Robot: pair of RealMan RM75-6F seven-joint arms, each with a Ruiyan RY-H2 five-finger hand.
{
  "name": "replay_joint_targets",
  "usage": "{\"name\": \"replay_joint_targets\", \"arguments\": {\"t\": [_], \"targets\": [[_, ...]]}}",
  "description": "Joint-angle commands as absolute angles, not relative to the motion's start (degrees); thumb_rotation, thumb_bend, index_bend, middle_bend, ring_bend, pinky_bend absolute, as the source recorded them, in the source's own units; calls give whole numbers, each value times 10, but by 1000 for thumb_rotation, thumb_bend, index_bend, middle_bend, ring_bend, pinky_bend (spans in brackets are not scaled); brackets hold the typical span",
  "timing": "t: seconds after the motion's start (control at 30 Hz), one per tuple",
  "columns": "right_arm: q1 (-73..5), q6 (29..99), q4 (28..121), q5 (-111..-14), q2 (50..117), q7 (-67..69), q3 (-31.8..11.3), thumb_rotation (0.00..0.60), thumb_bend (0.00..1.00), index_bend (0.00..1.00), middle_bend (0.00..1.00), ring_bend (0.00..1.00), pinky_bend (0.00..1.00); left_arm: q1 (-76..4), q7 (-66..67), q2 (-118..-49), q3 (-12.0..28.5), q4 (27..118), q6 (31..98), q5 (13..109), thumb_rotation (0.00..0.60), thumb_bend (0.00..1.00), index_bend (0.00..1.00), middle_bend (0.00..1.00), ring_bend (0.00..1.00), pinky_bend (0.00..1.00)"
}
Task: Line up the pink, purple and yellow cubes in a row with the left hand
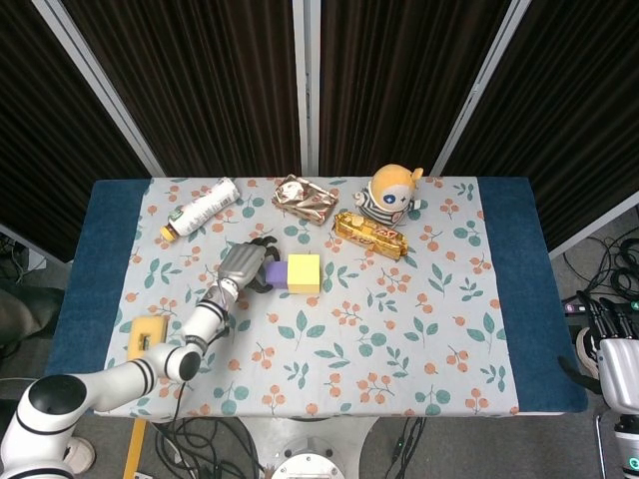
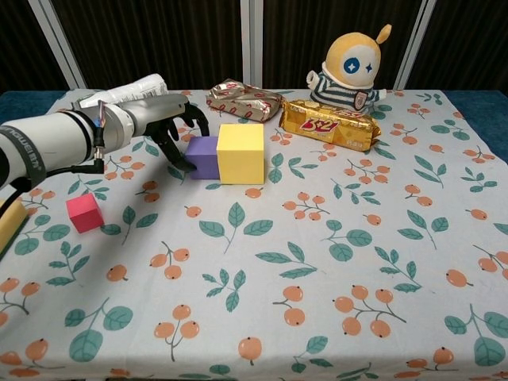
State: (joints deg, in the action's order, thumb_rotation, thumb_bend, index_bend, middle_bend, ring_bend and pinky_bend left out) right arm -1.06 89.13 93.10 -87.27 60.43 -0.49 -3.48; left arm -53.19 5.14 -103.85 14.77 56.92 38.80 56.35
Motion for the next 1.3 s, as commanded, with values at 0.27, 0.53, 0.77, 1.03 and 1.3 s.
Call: {"name": "replay_joint_targets", "arguments": {"t": [0.27, 0.53, 0.77, 1.03, 1.3], "targets": [[-10, 892, 930, -873, 604, -3, -36, 600, 92, 11, 163, 109, 227, -531, 55, -1039, 146, 574, 391, 567, 600, 270, 360, 234, 185, 304], [-9, 894, 930, -876, 604, -3, -36, 600, 92, 11, 163, 109, 227, -523, 61, -1023, 141, 601, 399, 574, 600, 269, 276, 193, 169, 303], [-10, 896, 930, -879, 603, -2, -37, 600, 93, 11, 163, 109, 227, -496, 64, -969, 128, 660, 429, 593, 600, 267, 252, 168, 154, 294], [-14, 895, 931, -887, 605, -1, -37, 600, 93, 11, 163, 109, 227, -472, 72, -948, 114, 665, 454, 598, 600, 263, 248, 166, 152, 289], [-7, 905, 932, -890, 603, -1, -34, 600, 93, 11, 163, 109, 227, -486, 84, -992, 113, 600, 445, 602, 600, 166, 229, 155, 147, 285]]}}
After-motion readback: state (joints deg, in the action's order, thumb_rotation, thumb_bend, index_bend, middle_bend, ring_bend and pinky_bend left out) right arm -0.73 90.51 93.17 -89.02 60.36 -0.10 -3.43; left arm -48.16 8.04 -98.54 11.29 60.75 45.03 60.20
